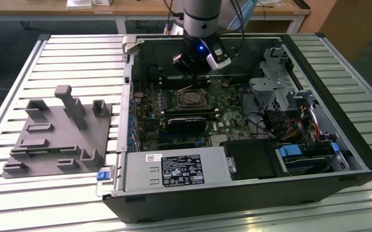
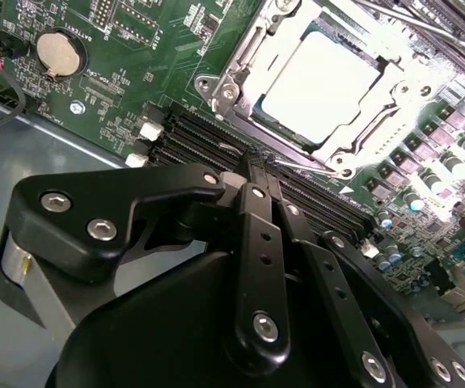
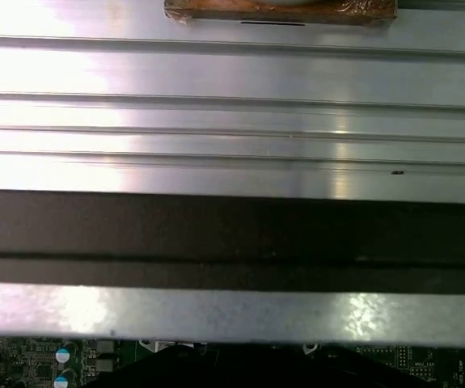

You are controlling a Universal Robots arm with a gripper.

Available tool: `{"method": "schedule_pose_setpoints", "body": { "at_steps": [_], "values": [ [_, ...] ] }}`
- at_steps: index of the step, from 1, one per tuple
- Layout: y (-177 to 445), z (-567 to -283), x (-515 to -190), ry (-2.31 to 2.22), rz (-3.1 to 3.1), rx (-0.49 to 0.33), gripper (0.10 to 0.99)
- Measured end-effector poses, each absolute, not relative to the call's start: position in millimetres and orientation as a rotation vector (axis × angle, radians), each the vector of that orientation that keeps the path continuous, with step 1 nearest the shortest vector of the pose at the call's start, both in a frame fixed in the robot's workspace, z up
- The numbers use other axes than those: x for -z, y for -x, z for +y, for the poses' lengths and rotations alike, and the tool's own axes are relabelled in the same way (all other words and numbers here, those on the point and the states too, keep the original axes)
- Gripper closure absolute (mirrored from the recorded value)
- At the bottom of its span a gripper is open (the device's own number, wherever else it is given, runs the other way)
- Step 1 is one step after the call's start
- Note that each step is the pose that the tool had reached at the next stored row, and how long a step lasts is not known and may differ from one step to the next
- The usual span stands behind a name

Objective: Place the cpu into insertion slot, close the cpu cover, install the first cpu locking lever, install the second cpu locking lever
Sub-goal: 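Install the first cpu locking lever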

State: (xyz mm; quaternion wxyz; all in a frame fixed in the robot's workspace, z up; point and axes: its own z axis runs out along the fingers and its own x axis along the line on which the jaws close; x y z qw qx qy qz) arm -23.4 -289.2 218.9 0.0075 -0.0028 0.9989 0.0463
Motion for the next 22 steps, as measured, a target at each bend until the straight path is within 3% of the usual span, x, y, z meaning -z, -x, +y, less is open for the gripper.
{"method": "schedule_pose_setpoints", "body": {
  "at_steps": [22],
  "values": [
    [15, -289, -200, 0.008, 3.129, -0.145, 0.980]
  ]
}}
